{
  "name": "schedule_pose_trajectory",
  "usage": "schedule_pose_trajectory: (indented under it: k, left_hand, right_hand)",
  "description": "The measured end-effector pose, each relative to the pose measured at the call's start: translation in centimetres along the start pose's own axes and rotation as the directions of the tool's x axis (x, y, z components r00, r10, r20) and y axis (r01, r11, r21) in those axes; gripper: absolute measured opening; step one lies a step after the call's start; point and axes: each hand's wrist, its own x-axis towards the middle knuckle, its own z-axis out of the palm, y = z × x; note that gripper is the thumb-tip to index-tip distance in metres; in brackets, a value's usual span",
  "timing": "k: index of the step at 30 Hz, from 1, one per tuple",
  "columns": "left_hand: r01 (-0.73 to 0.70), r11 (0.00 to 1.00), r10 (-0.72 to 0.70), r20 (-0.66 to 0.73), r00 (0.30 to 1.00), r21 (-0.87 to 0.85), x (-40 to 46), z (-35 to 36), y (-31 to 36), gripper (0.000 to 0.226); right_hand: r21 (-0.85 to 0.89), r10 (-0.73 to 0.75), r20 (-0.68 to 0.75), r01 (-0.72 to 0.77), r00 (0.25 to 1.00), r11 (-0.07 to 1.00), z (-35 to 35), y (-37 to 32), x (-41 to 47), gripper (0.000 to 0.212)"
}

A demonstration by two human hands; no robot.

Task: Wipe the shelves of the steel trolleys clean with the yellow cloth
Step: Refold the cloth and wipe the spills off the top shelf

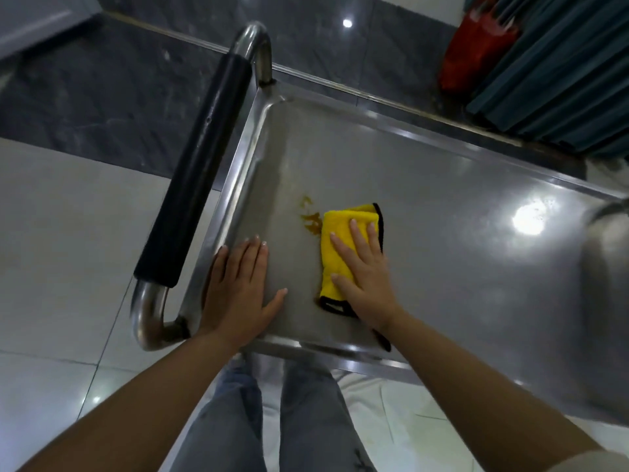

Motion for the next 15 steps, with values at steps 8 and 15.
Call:
schedule_pose_trajectory:
  k: [8,15]
  left_hand:
    - [-0.012,0.998,0.008,-0.071,0.997,-0.057,-1.3,-0.4,-1.5,0.076]
    - [0.005,1.0,-0.006,-0.046,0.999,-0.019,-1.7,-0.4,-2.0,0.077]
  right_hand:
    - [-0.114,0.192,-0.187,-0.215,0.964,0.97,3.6,-4.5,-7.7,0.062]
    - [-0.135,0.343,-0.225,-0.378,0.912,0.916,5.3,-6.1,-2.2,0.088]
